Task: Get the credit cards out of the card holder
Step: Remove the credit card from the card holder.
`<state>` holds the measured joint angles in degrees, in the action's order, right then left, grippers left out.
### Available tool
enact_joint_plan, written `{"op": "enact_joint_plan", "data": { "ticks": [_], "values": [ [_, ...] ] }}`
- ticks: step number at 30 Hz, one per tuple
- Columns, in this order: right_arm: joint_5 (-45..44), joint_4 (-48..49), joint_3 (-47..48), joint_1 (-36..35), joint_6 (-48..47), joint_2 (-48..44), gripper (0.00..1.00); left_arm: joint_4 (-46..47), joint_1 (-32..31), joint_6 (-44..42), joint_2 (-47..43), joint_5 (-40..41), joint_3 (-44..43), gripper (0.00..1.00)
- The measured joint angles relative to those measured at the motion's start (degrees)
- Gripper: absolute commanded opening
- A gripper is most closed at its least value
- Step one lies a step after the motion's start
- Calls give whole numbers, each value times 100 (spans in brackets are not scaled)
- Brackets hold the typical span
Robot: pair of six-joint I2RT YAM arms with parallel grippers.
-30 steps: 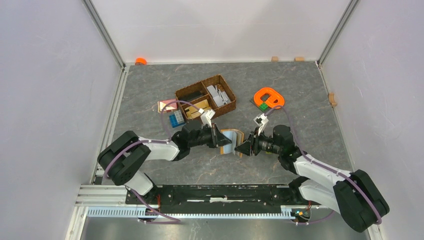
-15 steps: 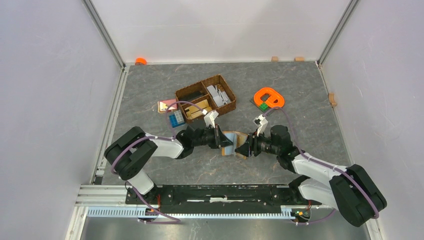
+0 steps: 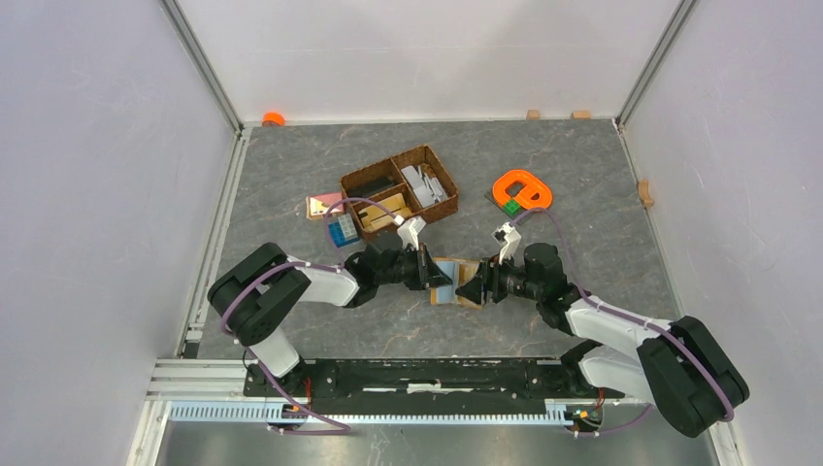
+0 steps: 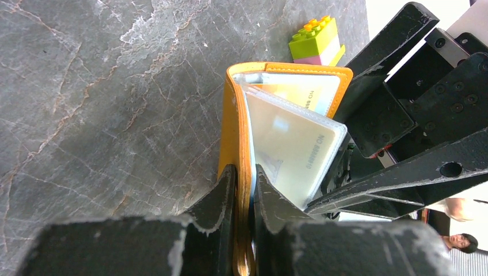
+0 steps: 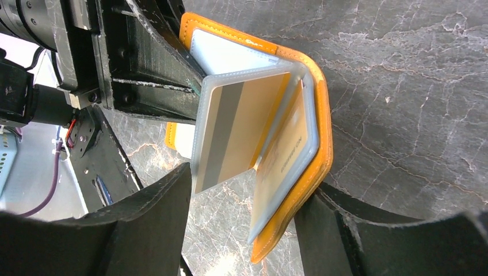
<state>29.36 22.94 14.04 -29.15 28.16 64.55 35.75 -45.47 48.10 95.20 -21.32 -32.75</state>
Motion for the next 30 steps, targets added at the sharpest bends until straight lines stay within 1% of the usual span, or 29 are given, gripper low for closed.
{"op": "enact_joint_plan", "data": {
  "ticks": [2,3,7,8,10,13,16,19,22,26,30],
  "values": [
    [0,2,0,0,2,0,63,-2,-2,0,0,-2,0,8],
    [0,2,0,0,0,0,63,-2,-2,0,0,-2,0,8],
    [-11,2,0,0,2,20,70,9,-2,0,0,-7,0,11],
    [-13,2,4,0,0,48,70,15,-2,2,0,-15,2,13],
    [-15,0,24,0,0,136,69,35,-2,2,0,-22,2,18],
    [-35,0,44,0,2,192,68,63,-2,4,0,-26,4,30],
    [-61,2,52,0,2,192,66,151,-4,9,0,-76,4,38],
    [-96,4,55,2,0,203,64,243,-4,11,0,-146,4,43],
    [-118,9,72,2,2,256,62,310,-4,17,0,-177,11,45],
    [-125,17,94,7,4,310,61,387,-4,28,0,-184,22,54],
    [-125,44,131,7,4,389,60,439,-4,42,0,-186,26,58]
  ]
}}
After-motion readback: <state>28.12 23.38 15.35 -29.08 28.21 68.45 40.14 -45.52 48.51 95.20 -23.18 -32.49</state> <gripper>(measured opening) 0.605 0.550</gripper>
